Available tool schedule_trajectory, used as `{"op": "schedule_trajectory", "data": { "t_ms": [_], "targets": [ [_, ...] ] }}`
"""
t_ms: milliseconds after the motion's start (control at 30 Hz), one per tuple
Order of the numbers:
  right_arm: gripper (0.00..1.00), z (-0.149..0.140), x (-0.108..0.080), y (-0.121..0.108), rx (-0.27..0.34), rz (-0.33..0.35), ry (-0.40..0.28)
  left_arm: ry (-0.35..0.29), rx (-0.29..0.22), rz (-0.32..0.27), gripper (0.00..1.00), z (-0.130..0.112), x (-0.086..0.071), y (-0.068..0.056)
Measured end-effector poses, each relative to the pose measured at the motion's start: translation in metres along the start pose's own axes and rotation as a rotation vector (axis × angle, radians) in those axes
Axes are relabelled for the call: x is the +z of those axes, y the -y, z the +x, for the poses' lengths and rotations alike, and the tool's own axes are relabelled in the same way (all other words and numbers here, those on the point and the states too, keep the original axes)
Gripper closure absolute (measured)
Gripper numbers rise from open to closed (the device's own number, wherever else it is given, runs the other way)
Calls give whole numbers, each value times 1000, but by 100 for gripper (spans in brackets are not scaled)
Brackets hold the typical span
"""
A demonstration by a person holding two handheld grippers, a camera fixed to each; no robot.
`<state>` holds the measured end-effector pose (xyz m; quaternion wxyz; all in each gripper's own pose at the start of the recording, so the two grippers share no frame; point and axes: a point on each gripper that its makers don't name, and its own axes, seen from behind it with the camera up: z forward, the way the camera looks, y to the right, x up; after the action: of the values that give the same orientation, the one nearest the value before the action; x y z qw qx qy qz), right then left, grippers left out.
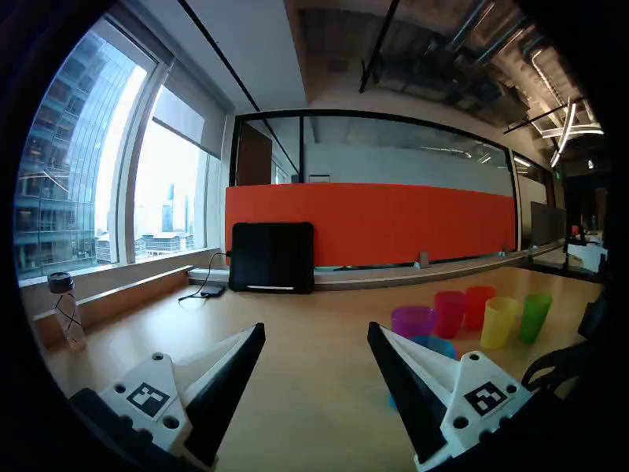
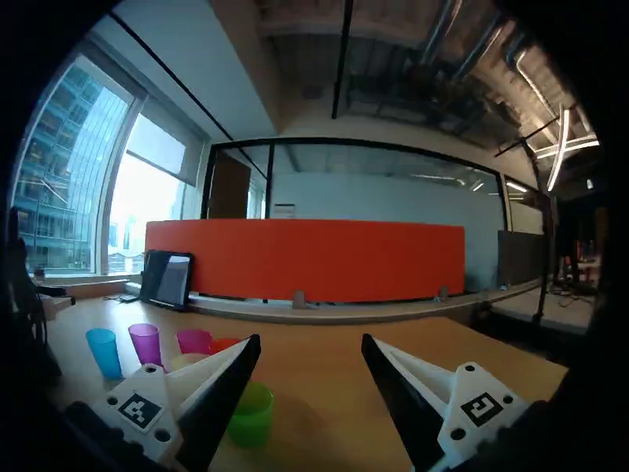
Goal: Pour water
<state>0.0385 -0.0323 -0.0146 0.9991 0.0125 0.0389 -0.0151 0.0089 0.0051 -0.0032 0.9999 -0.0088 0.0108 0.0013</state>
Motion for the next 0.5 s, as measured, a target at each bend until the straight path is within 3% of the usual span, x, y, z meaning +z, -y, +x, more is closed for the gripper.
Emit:
{"op": "schedule_trajectory", "data": {
  "t_ms": [500],
  "targets": [
    [0, -17, 7, -17, -2, -17, 24, 0, 0, 0, 3, 1, 0, 0]
  ]
}}
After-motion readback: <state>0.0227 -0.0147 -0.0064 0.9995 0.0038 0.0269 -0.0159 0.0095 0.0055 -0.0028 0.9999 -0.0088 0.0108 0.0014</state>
